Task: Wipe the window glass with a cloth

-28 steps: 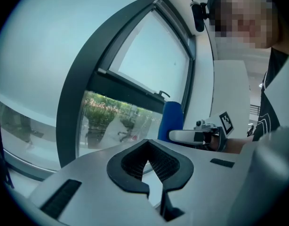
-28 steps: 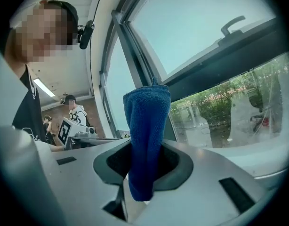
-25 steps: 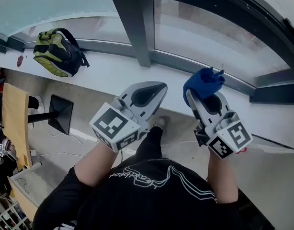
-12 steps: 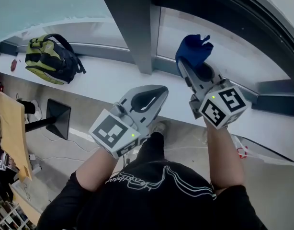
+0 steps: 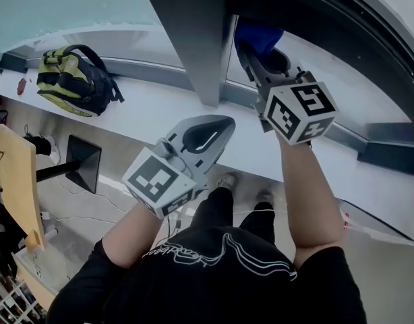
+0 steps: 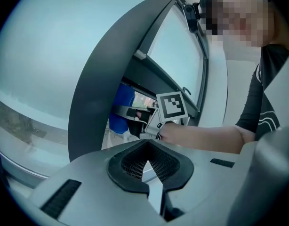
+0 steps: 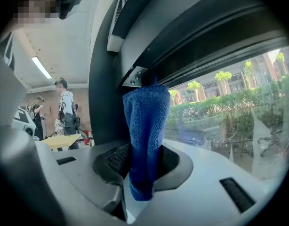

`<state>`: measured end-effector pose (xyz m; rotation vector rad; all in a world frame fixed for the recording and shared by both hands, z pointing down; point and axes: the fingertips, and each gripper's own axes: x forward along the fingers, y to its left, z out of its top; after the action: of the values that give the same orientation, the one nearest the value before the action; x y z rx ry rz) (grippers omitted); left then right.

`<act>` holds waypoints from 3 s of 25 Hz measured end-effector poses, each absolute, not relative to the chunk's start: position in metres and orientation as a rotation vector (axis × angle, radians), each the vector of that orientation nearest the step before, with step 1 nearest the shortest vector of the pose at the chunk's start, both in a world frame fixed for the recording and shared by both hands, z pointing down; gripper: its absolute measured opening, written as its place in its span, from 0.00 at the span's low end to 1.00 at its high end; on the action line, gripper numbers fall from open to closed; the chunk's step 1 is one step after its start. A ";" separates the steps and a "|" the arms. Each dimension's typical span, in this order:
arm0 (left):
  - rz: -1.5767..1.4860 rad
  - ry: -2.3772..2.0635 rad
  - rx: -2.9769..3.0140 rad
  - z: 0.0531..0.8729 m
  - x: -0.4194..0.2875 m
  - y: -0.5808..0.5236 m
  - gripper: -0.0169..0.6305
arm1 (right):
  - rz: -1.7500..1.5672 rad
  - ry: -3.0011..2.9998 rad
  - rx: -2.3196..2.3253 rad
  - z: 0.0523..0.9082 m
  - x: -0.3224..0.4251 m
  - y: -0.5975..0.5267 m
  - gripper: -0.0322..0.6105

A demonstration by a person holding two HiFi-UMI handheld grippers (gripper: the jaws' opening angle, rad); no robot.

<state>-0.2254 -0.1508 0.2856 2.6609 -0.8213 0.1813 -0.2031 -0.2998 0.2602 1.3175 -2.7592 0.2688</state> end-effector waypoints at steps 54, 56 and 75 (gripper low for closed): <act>0.201 -0.663 2.549 0.339 0.076 -0.107 0.03 | 0.091 -2.599 1.644 0.280 0.153 -0.237 0.19; 0.202 -0.651 2.552 0.337 0.097 -0.099 0.03 | 0.088 -2.585 1.666 0.277 0.179 -0.228 0.20; 0.250 -0.479 2.584 0.354 0.252 -0.065 0.03 | 0.065 -2.384 1.880 0.293 0.387 -0.182 0.19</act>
<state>0.2515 -0.0652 0.3540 2.5836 -0.4788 0.2497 0.3866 -0.1819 0.2928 1.8797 -2.3836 0.0649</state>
